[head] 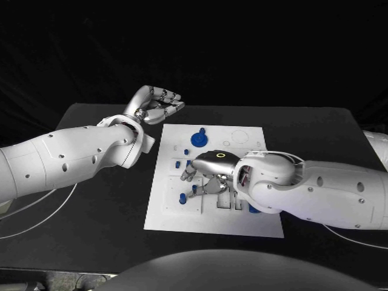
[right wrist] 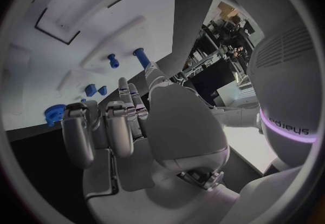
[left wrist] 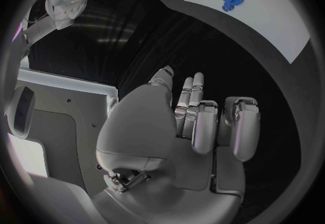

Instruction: Assemble the parts on the task board

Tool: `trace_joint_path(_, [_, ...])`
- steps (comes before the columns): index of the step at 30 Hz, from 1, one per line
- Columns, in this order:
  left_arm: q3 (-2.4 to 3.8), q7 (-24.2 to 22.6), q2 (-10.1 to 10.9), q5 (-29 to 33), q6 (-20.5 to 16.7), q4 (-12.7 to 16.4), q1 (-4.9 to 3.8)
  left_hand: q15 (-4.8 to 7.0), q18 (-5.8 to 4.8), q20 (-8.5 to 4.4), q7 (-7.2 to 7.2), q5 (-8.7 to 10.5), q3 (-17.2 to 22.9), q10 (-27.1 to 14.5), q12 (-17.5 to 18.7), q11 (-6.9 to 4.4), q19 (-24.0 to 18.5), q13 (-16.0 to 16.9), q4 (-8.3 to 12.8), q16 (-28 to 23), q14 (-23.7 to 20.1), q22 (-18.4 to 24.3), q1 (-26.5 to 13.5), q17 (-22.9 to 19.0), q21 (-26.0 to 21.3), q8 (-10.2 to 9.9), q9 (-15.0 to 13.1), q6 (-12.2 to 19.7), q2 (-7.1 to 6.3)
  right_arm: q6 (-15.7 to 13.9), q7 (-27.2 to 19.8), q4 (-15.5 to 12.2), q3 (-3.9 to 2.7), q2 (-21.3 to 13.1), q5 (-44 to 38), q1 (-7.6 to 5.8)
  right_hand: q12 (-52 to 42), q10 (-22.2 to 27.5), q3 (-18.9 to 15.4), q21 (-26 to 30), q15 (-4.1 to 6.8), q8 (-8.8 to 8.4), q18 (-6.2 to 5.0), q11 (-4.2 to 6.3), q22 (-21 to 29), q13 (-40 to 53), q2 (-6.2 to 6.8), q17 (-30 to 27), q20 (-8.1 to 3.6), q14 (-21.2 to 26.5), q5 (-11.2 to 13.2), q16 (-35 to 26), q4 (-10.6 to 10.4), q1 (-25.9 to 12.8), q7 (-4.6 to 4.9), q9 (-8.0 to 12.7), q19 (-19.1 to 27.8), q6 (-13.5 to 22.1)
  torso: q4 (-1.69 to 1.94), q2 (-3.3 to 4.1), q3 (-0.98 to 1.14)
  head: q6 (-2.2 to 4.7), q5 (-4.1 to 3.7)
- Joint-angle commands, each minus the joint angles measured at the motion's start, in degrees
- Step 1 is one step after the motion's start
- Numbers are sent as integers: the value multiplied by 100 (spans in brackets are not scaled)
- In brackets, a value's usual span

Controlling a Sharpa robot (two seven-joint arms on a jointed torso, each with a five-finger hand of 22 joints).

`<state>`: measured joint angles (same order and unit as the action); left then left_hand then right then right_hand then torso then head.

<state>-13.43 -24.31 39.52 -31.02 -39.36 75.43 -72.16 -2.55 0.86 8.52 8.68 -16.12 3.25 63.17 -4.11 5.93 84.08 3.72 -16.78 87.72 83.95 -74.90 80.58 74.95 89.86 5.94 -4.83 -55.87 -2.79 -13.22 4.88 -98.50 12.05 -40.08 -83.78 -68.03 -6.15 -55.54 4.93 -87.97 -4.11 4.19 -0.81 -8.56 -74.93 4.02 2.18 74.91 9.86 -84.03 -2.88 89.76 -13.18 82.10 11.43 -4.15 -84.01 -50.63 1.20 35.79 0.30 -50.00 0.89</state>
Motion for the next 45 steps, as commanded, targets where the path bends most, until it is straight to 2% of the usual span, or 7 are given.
trace_joint_path(1, [5, -78, -33, -19, 69, -21, -3, 46, -86, -20, 24, -20, -37, 18, 26, -4, 592, -5, 1, -4, 385, -1510, 20, 969, 14, -33, 11, -11, 26, -734, 26, -188, -11, -299, 1888, -222, -140, -205, -75, -39, -36, -22, 32, 11, -1440, 31, -37, 1509, 62, -597, -46, 24, -20, -141, 29, 5, -481, 79, -5, -6, -8, 0, -140])
trace_joint_path(11, [2, -96, -141, -19, 98, -118, -3, 30, -86, -13, 56, -20, -130, 2, 29, 17, 592, -5, -1, -11, 378, -1510, -22, 952, 14, -95, 34, 60, 15, -60, 1070, -988, 25, -1675, 2806, -950, -1863, -859, -481, -203, 361, 19, 81, 511, -1507, 1216, -294, 1509, -337, -597, -251, 24, -289, -791, -315, -2, -599, 536, -61, -49, -56, 0, -640])
trace_joint_path(15, [2, -123, -172, -19, 141, -119, -3, 13, -86, -2, 80, -17, -236, -3, 26, 34, 592, -3, -3, -25, 363, -1510, -105, 918, 14, -144, 51, 124, 23, 214, 1505, -1191, 83, -2086, 2869, -1019, -5293, 645, -975, -74, 413, 92, 45, 620, -1457, 4347, -560, 1509, -462, -597, -510, 24, -45, -1259, -547, -27, -504, 674, -86, -52, -59, 0, -707])
trace_joint_path(17, [2, -128, -178, -19, 160, -114, -3, 9, -86, 2, 85, -16, -277, -4, 25, 38, 592, -2, -3, -27, 360, -1510, -139, 913, 14, -155, 53, 137, 24, 290, 1694, -1251, 105, -2239, 2905, -1029, -6327, -104, -1128, 18, 479, 103, 18, 595, -1422, 5656, -538, 1509, -428, -597, -533, 24, -245, -1360, -474, -24, -435, 736, -93, -55, -58, 0, -729])
trace_joint_path(23, [1, -137, -186, -16, 188, -101, -3, -1, -86, 14, 93, -14, -424, -10, 23, 46, 592, -1, -3, -29, 356, -1510, -259, 907, 14, -168, 54, 146, 23, 387, 2338, -1428, 140, -2723, 2959, -963, -8385, -3446, -1651, 121, 358, 627, -9, 455, -1385, 8598, -670, 1509, -325, -597, -1070, 24, -315, -1903, -265, -190, -358, 611, -86, -58, -62, 0, -820])
trace_joint_path(36, [1, -183, -185, -37, 205, -114, -1, -20, -86, 29, 120, -21, -606, -42, 31, 67, 592, -2, 1, -29, 350, -1510, -401, 901, 14, -207, 66, 238, 16, 653, 2743, -1400, 149, -2821, 2487, -576, -8385, -3446, -1907, -165, 366, 2090, 70, 458, -1492, 8598, -735, 1509, -303, -597, -1393, 24, -326, -1706, -340, -1091, -573, 148, -96, -71, -60, 0, -777])
trace_joint_path(45, [1, -195, -169, -38, 167, -137, -1, -25, -86, 33, 129, -26, -635, -57, 32, 74, 592, -2, 2, -26, 351, -1510, -407, 905, 14, -214, 69, 270, 14, 732, 2982, -1444, 149, -2747, 1889, -327, -8385, -3446, -1887, -203, 476, 2528, 81, 502, -1507, 8598, -614, 1509, -414, -597, -1569, 24, -291, -1568, -392, -1605, -599, 391, -119, -77, -61, 0, -769])
